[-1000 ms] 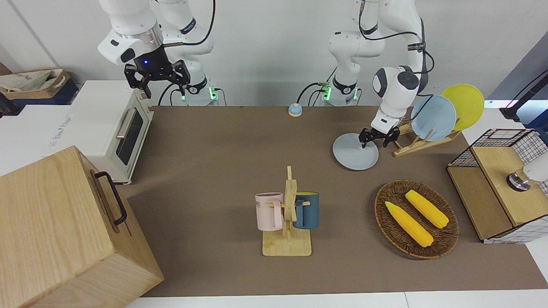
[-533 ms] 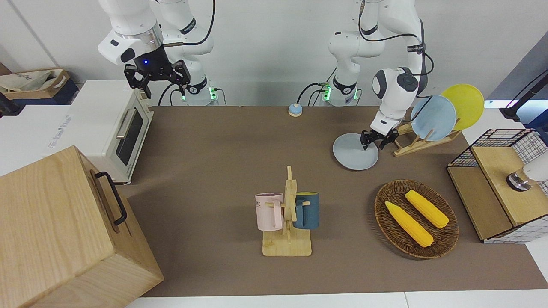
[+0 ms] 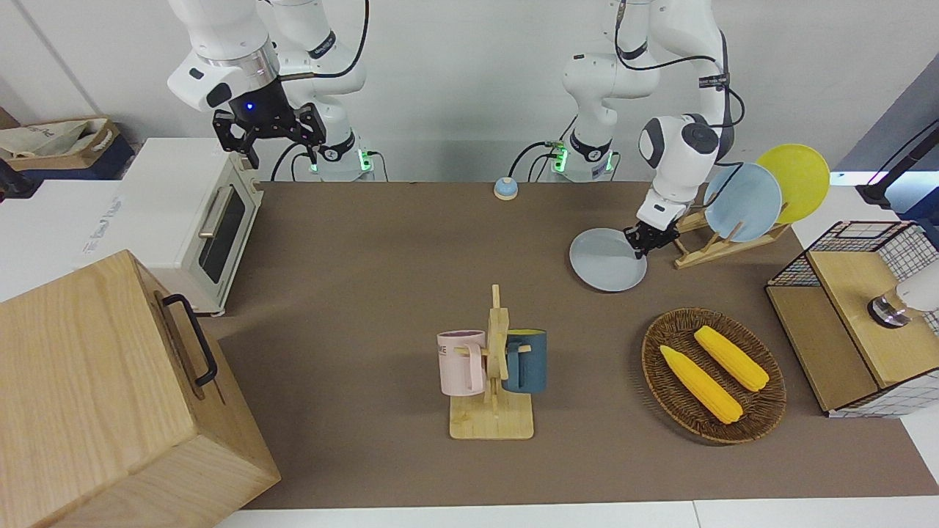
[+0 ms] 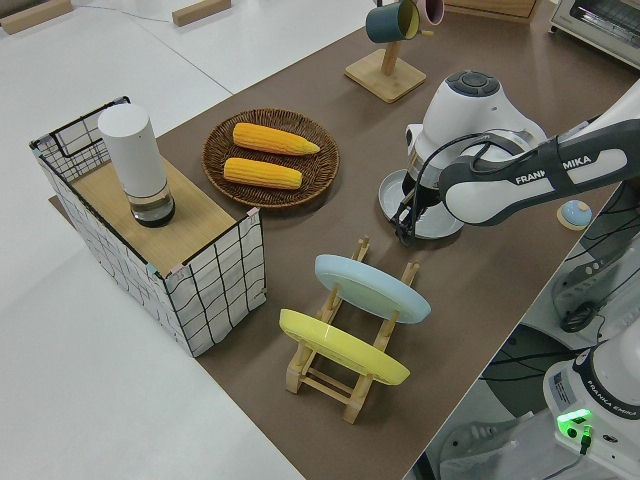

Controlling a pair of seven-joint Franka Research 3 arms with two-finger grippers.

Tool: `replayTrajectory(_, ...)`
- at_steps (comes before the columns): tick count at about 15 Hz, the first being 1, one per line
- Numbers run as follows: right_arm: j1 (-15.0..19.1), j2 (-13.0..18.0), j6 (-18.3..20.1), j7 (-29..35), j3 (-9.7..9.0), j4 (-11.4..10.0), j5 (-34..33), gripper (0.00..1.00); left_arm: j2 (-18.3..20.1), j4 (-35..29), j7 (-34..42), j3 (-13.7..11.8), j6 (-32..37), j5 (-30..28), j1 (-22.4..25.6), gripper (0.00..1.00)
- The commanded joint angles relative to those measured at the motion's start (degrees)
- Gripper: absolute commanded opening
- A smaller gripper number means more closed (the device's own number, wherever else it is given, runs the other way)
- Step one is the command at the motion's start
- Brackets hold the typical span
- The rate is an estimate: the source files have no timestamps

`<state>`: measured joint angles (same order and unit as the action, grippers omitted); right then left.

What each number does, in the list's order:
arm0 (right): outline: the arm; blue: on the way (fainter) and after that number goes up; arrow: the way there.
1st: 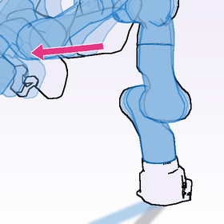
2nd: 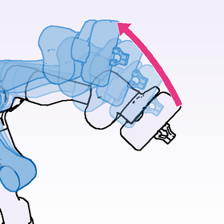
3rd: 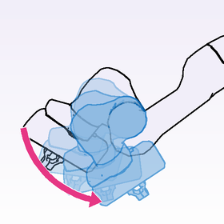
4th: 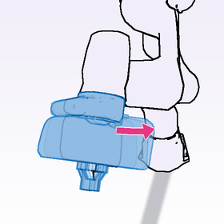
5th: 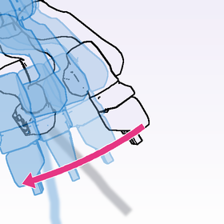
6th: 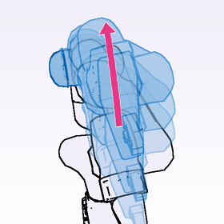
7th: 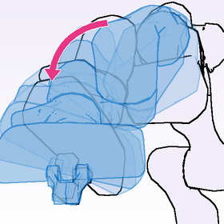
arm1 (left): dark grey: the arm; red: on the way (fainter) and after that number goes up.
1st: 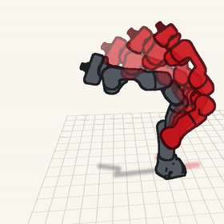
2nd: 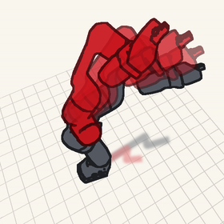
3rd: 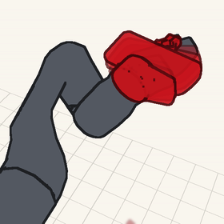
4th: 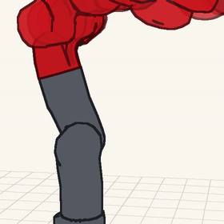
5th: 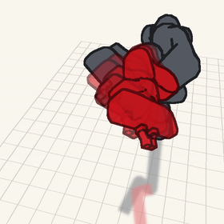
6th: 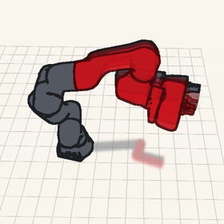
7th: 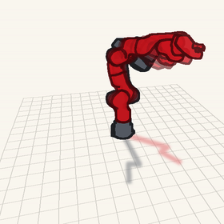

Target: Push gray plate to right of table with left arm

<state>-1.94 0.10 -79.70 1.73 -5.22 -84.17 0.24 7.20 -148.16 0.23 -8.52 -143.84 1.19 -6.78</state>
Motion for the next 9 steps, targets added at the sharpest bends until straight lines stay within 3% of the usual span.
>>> replayTrajectory(1, 0.62, 0.43, 0.69, -0.15, -0.23, -0.03, 0.46, 0.983, -0.35, -0.81, -0.58, 0.09, -1.01, 0.74, 0.62, 0.0)
replayTrajectory(9, 0.62, 0.43, 0.69, -0.06, -0.23, 0.06, 0.46, 0.983, -0.7, -0.55, -2.77, 0.96, -0.66, 0.48, -0.34, 0.0)
